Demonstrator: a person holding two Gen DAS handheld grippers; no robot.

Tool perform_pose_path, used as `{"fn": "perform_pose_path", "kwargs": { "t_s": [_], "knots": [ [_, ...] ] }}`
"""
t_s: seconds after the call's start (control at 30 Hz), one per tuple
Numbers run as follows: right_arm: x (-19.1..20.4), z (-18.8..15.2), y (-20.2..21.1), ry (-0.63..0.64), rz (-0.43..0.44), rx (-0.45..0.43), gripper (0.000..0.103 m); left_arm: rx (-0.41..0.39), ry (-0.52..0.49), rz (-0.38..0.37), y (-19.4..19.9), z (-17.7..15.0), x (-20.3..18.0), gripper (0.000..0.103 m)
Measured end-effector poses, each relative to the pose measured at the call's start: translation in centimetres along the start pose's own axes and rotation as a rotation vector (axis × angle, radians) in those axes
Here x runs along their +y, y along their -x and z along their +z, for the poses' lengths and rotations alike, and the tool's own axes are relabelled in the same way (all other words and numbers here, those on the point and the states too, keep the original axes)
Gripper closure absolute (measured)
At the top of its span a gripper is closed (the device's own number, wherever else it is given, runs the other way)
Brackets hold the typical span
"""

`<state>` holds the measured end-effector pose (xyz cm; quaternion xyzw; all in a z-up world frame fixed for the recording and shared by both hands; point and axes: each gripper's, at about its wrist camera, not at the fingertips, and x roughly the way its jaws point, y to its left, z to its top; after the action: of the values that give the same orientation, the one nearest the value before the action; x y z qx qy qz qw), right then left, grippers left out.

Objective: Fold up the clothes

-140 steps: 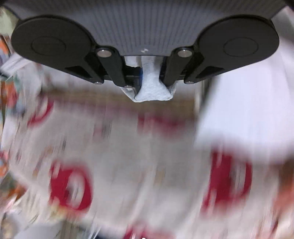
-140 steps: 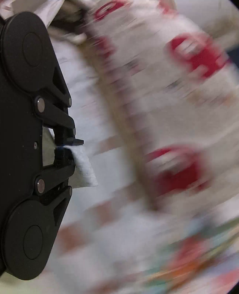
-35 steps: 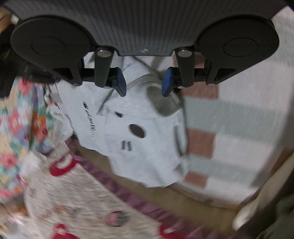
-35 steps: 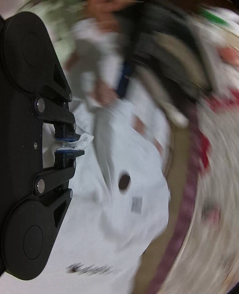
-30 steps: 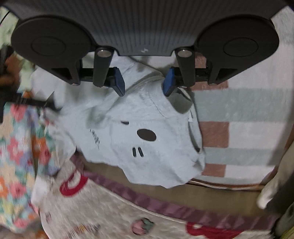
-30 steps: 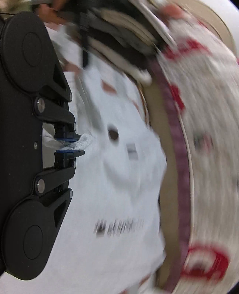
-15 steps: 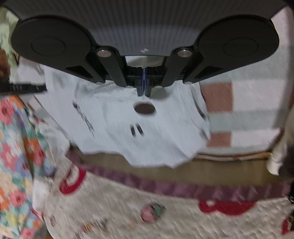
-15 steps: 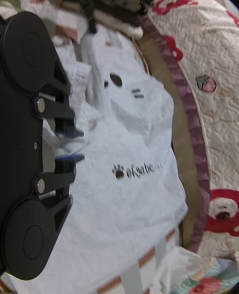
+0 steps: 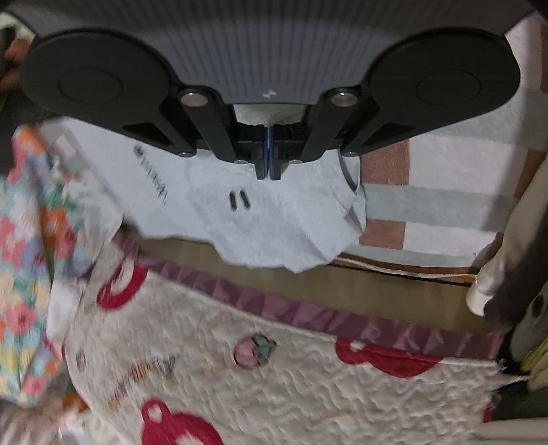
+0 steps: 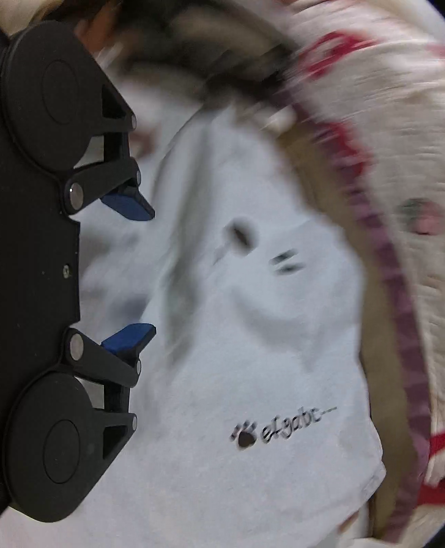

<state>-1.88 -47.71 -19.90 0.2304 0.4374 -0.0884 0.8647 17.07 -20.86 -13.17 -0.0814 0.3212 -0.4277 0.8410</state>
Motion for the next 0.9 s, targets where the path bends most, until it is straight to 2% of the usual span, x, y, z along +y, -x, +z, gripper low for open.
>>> {"fn": "perform_pose_path", "kwargs": {
  "t_s": [0.03, 0.07, 0.1, 0.2, 0.3, 0.33, 0.37, 0.5, 0.63, 0.7, 0.73, 0.8, 0.83, 0.9],
  "knots": [
    [0.5, -0.6, -0.1, 0.058, -0.01, 0.026, 0.096, -0.009, 0.014, 0.001, 0.5, 0.2, 0.4, 0.103],
    [0.6, -1.1, 0.2, 0.087, 0.002, 0.037, 0.096, -0.019, 0.016, 0.009, 1.0, 0.3, 0.7, 0.103],
    [0.1, -1.8, 1.5, 0.053, 0.068, 0.009, 0.097, -0.03, 0.018, 0.016, 1.4, 0.5, 1.0, 0.103],
    [-2.4, -3.9, 6.1, -0.141, 0.358, -0.126, 0.097, -0.006, 0.033, 0.063, 1.1, 0.2, 2.2, 0.103],
    [-4.4, -5.8, 8.9, -0.305, 0.598, -0.127, 0.096, 0.018, 0.063, 0.106, 0.7, -0.3, 3.5, 0.103],
    [-4.8, -6.5, 9.7, -0.322, 0.649, -0.112, 0.097, 0.021, 0.078, 0.116, 0.8, -0.5, 4.0, 0.103],
    [-4.9, -7.2, 10.4, -0.306, 0.664, -0.081, 0.096, 0.02, 0.088, 0.13, 0.9, -0.7, 4.4, 0.103],
    [-4.8, -9.5, 9.8, -0.221, 0.564, 0.106, 0.097, -0.001, 0.112, 0.194, 1.4, -0.8, 5.6, 0.103],
    [-4.2, -9.9, 6.7, -0.154, 0.393, 0.211, 0.096, 0.008, 0.127, 0.221, 1.6, -1.6, 5.7, 0.103],
    [-3.4, -9.3, 4.9, -0.091, 0.344, 0.269, 0.093, 0.032, 0.126, 0.24, 1.8, -2.2, 5.7, 0.103],
    [-3.1, -8.9, 4.4, -0.04, 0.323, 0.299, 0.087, 0.041, 0.145, 0.231, 1.9, -2.5, 5.9, 0.103],
    [-2.8, -7.5, 4.3, 0.043, 0.285, 0.304, 0.071, 0.065, 0.199, 0.195, 2.1, -2.9, 6.5, 0.103],
    [-3.1, -6.8, 4.5, 0.047, 0.275, 0.289, 0.071, 0.078, 0.23, 0.172, 2.2, -3.0, 6.9, 0.103],
    [-4.5, -5.3, 5.5, -0.028, 0.284, 0.233, 0.07, 0.123, 0.279, 0.151, 1.8, -3.4, 7.9, 0.102]
  ]
}}
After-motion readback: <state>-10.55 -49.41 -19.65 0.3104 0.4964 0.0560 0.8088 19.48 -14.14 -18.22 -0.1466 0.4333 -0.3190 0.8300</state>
